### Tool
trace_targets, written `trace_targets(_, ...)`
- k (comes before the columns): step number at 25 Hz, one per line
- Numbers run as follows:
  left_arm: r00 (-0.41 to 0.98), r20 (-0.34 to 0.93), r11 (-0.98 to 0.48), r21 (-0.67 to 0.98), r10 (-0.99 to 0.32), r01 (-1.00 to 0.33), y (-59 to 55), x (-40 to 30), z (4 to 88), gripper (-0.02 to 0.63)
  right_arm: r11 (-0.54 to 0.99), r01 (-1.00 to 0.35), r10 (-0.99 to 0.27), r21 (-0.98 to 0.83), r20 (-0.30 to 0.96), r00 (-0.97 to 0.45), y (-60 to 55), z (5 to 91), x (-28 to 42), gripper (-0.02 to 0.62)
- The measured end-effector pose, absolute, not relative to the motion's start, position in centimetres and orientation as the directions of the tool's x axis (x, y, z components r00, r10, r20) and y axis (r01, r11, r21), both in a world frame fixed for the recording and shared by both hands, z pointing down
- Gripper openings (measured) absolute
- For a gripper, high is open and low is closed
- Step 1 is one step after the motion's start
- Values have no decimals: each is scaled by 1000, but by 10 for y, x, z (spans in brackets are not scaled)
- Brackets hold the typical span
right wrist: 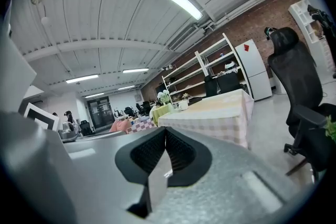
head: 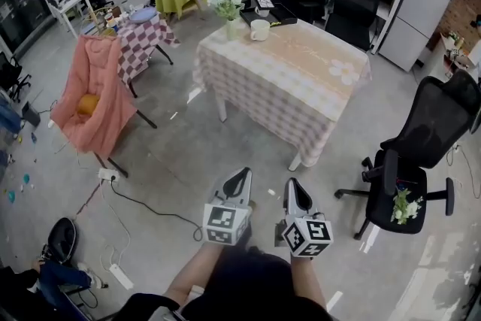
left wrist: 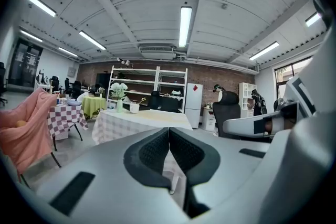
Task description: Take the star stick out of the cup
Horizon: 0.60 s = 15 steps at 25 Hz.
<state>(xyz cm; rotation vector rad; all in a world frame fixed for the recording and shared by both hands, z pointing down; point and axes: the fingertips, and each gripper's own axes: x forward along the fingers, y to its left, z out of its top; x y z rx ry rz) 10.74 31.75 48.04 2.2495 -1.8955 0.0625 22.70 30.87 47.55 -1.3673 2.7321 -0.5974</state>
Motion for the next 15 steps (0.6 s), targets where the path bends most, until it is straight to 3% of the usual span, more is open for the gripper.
trace_targets(15, 153, 179, -134, 115, -972, -984, 231, 84, 478, 11, 564, -741, -741, -364, 172, -649, 218, 479, 198, 2)
